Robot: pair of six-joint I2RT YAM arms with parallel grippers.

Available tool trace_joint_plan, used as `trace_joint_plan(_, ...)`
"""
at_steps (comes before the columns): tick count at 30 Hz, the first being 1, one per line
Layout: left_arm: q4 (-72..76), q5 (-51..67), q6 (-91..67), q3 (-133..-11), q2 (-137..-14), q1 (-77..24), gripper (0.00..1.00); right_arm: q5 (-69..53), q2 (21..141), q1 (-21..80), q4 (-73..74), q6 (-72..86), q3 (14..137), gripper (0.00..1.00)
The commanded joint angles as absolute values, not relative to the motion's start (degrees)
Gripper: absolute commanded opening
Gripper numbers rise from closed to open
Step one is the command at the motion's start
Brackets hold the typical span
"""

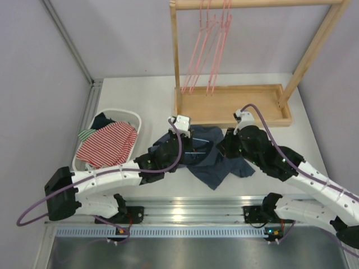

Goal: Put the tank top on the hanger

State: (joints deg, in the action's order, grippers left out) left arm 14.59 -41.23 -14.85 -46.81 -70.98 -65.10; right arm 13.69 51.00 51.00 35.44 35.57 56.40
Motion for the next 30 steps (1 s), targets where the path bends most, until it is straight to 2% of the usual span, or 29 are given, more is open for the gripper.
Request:
trace_joint_plan(1,14.1,-41.1,-13.4,-51.7,-70.4,-64.4,0.0,15.8,47.1,51.9,37.2,37.1,52.0,0.12)
trace_joint_plan(4,12.9,-40.6,-13.5,-51.3,-69.2,-63.9,0.0,16.4,42.8,51.7,38.8,38.1,48.4,0.23)
trace_joint_plan(7,11.9,-39.5,-14.1,-50.9,-68.6,-63.8,0.0,16.6,40.2,51.7,39.6,38.1,47.4,0.39)
trace_joint_plan(9,10.9,-38.1,-13.9,-51.3,-68.4,-63.8,0.0,16.0,39.2,51.7,38.8,36.8,47.9,0.4)
trace_joint_plan(14,4.5,-33.4,-11.0,-55.5,-67.9,-63.8,0.0,6.8,36.7,51.7,26.9,24.8,49.0,0.51)
trace_joint_plan(21,-4.9,-30.4,-9.6,-59.7,-66.7,-63.8,0.0,0.4,43.1,51.7,10.5,14.3,47.3,0.6)
trace_joint_plan(26,-8.3,-28.2,-7.4,-61.2,-65.0,-63.7,0.0,0.4,50.3,51.7,9.2,10.0,50.0,0.61)
trace_joint_plan(30,-11.7,-27.0,-5.7,-64.3,-64.7,-63.7,0.0,-2.5,50.7,51.7,9.2,9.5,49.0,0.64)
